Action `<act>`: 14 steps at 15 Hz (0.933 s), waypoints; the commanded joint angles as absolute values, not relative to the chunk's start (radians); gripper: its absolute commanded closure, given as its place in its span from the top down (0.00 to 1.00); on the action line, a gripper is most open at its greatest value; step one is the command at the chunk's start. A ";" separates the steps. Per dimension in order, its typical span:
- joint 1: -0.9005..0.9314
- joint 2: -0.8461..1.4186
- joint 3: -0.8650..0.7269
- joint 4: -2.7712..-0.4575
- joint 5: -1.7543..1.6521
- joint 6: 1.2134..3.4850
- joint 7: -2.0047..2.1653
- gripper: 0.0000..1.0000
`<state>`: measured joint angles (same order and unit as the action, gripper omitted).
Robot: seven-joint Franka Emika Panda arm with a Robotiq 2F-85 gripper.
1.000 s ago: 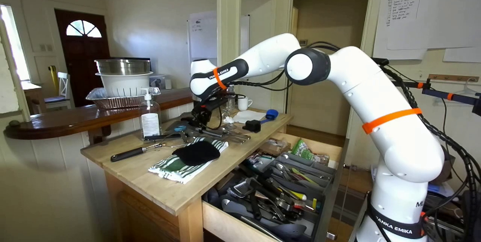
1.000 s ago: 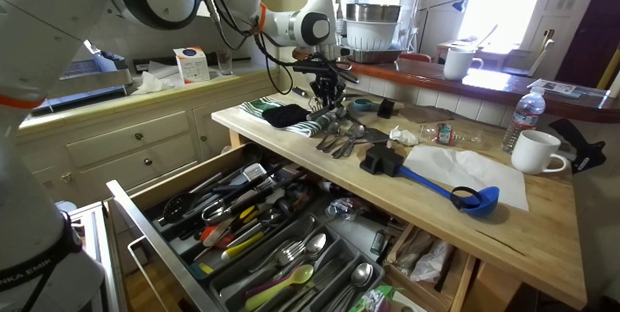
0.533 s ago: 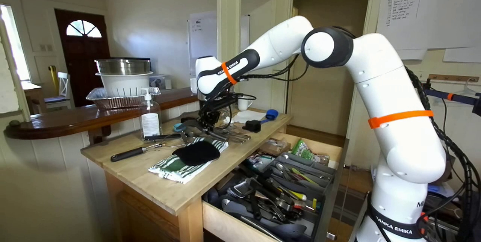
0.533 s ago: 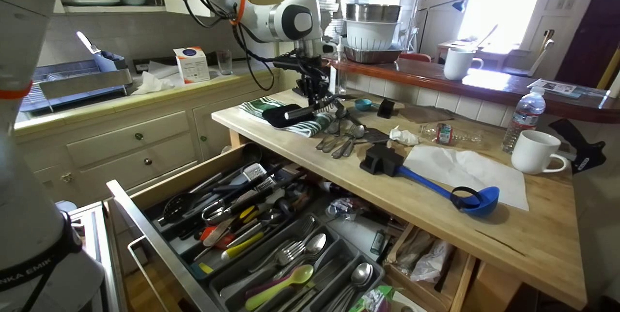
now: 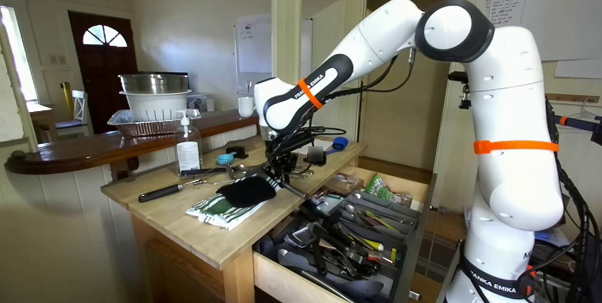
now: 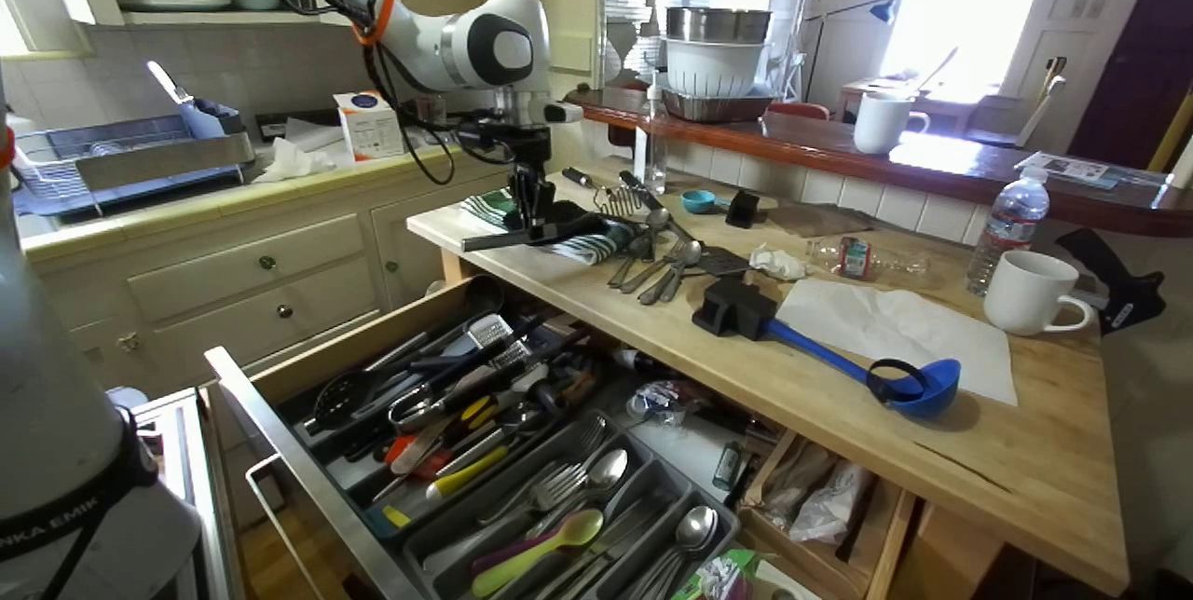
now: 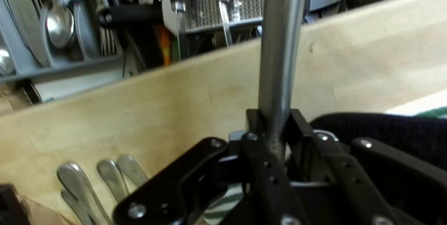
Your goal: Put the spatula inside the drawer
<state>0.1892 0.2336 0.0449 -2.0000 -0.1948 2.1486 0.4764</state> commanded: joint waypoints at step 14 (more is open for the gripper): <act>0.157 -0.216 0.179 -2.523 -0.382 1.950 1.007 0.06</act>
